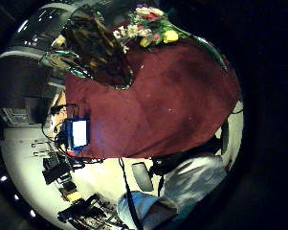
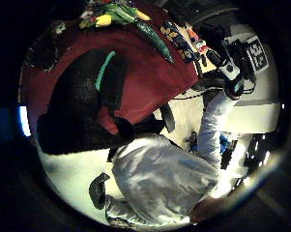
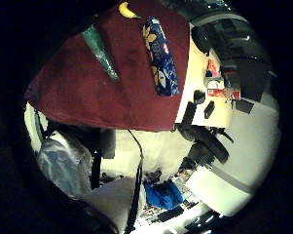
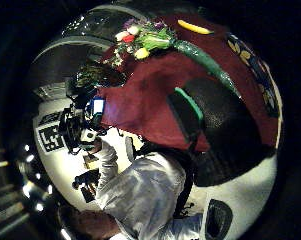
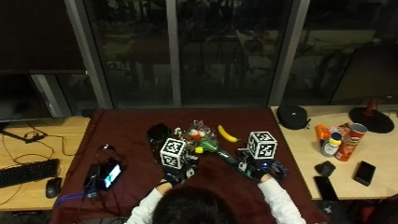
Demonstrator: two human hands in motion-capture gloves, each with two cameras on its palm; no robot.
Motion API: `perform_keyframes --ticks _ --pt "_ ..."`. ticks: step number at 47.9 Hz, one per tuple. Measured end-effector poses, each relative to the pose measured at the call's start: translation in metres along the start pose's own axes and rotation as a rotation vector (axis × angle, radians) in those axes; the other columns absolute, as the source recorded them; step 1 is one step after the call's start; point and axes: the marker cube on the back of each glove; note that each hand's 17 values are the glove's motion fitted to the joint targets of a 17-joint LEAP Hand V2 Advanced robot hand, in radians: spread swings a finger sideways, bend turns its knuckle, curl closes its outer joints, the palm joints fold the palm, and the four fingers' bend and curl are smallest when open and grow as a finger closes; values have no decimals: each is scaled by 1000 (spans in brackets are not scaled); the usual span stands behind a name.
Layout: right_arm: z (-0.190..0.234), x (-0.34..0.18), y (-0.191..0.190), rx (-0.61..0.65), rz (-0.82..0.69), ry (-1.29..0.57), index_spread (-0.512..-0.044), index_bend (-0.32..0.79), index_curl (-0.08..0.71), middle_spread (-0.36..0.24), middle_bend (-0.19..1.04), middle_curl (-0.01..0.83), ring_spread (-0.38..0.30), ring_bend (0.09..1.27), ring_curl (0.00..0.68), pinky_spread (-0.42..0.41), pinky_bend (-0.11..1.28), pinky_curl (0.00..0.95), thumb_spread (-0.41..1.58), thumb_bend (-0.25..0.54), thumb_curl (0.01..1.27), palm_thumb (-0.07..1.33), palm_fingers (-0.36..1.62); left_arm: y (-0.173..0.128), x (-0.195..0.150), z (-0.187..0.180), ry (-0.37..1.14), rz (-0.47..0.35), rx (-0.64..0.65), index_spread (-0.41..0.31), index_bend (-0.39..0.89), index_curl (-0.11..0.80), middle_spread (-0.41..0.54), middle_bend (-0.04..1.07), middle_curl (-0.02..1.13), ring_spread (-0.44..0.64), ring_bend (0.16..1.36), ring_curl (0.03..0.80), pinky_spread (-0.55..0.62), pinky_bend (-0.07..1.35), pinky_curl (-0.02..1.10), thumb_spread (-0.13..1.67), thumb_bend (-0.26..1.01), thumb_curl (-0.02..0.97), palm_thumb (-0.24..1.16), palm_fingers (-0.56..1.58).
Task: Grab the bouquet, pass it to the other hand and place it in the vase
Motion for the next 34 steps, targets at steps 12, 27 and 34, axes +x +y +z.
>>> perform_keyframes --ticks 12,27,34 --pt "-7 0 8 20 3 17 -320 127 115 -72 237 173 -8 448 200 74 457 223 1002 278 122 449 368 5 -2 1 -13 -2 -3 -94 324 226 14 254 231 121 405 198 259 167 140 1008 154 137 282 577" --pt "-28 -18 5 5 -14 3 -352 109 157 -52 203 251 19 487 253 143 516 288 1229 222 172 471 402 6 -18 -23 8 -29 27 -105 272 318 9 209 304 138 385 237 281 163 182 1204 91 209 294 573" --pt "-42 -19 -1 18 25 26 -348 82 152 -26 207 281 24 527 283 168 551 315 1259 184 188 470 414 2 -24 -37 19 -44 65 -106 247 347 14 193 326 140 379 251 284 160 193 1232 62 233 302 571"
